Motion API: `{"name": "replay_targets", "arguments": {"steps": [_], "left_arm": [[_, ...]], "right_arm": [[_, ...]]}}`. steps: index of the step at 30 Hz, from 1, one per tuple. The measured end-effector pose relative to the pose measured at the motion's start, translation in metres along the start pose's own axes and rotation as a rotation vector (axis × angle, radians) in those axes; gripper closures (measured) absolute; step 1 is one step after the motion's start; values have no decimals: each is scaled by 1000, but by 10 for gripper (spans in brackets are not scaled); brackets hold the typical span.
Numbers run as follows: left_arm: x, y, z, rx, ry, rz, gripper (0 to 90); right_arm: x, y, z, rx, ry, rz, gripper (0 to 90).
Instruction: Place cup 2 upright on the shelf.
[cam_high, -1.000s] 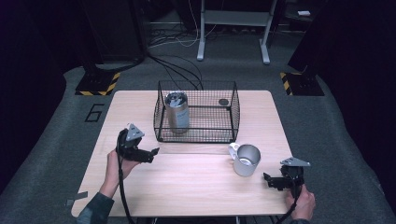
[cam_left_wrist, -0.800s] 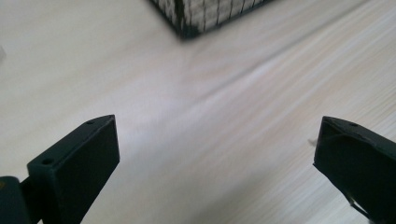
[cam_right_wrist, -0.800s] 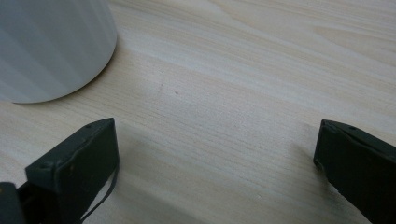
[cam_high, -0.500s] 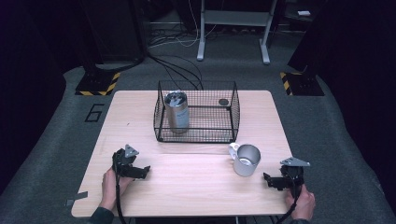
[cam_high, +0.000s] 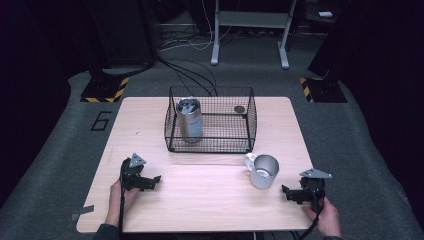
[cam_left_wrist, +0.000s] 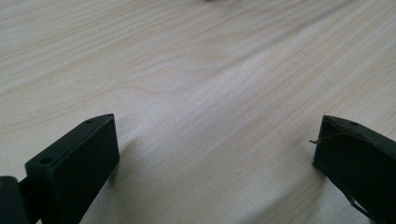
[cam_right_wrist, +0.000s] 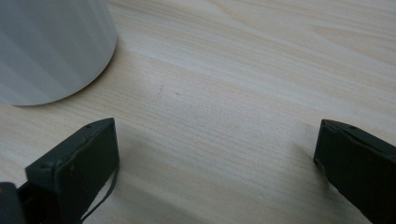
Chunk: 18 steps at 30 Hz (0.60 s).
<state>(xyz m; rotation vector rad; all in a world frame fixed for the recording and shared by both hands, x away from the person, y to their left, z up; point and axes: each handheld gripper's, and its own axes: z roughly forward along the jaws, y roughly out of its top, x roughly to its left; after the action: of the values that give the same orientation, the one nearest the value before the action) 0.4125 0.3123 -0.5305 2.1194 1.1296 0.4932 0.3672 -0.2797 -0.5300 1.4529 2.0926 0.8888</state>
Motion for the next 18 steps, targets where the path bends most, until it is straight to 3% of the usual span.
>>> {"name": "replay_targets", "arguments": {"steps": [6,10,15,18], "left_arm": [[0,0,0,-2,4,-1,0],[-1,-1,1,-13,9,-13,0],[-1,-1,1,-13,10,-12,0],[-2,-1,1,-14,10,-13,0]], "right_arm": [[1,-1,0,-6,-18,-2,0],[2,1,1,0,-5,-1,0],[0,-2,-4,13,36,-51,0],[1,-1,-4,23,39,-35,0]]}}
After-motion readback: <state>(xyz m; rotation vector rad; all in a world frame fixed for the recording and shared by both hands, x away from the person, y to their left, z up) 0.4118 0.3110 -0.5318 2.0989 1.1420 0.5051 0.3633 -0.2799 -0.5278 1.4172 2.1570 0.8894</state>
